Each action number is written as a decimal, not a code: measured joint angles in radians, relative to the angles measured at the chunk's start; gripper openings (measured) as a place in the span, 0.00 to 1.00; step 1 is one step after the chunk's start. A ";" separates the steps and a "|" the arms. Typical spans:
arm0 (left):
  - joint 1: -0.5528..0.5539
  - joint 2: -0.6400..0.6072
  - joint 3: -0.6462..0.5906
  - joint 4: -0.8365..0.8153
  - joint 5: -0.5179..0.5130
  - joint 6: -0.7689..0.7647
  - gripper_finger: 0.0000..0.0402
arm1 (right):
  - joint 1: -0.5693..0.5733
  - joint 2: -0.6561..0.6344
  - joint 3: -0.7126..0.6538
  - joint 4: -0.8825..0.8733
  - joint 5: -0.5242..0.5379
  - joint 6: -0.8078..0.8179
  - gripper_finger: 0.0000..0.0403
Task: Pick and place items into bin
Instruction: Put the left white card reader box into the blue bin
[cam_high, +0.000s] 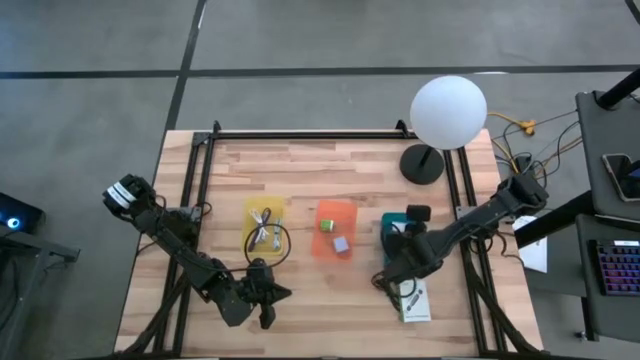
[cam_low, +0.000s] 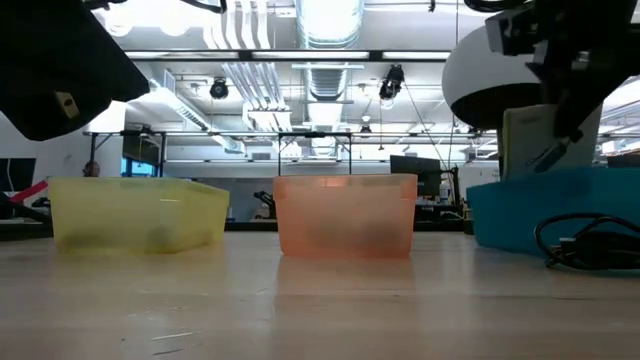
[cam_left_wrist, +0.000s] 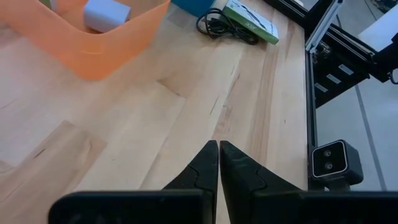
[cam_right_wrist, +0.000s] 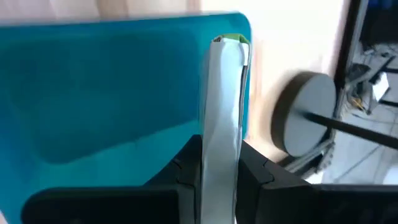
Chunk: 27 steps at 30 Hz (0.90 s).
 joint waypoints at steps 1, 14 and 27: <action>0.000 0.000 0.000 -0.002 -0.001 0.000 0.00 | 0.000 0.000 -0.006 0.014 -0.002 -0.016 0.10; 0.002 0.000 -0.001 -0.002 -0.011 -0.002 0.00 | 0.000 0.000 -0.030 0.103 -0.083 -0.095 0.20; 0.001 0.000 -0.001 -0.002 -0.031 -0.052 0.00 | 0.004 0.000 -0.048 0.100 -0.167 -0.091 0.41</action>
